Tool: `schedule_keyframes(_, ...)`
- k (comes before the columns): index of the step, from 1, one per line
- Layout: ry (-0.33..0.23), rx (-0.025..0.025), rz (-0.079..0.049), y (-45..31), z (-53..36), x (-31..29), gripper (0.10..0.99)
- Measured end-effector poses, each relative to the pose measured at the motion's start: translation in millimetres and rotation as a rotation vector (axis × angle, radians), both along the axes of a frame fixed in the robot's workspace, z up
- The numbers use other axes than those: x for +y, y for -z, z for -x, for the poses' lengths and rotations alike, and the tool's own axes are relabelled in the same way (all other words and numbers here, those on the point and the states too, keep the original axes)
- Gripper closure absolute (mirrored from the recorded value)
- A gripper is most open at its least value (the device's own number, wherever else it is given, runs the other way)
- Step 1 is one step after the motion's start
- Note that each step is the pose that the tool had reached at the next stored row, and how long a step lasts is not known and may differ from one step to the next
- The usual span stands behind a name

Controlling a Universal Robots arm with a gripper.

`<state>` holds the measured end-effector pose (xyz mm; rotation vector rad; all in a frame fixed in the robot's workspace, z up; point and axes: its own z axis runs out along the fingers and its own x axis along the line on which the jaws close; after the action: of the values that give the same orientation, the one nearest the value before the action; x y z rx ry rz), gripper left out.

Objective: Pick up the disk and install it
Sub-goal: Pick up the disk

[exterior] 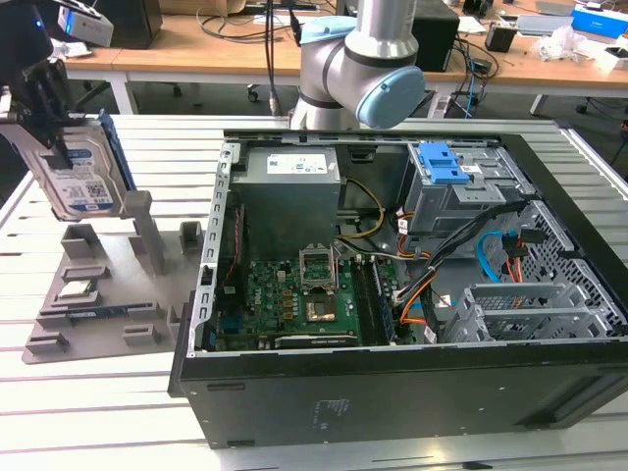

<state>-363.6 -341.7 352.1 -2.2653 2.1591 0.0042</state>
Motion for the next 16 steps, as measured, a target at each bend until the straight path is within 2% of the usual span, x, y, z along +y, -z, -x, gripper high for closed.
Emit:
schedule_keyframes(5,0.000,-0.0001,0.000,-12.2,0.0,0.3,0.725)
schedule_keyframes(16,0.000,0.0000,0.000,-33.2,0.0,0.6,0.725)
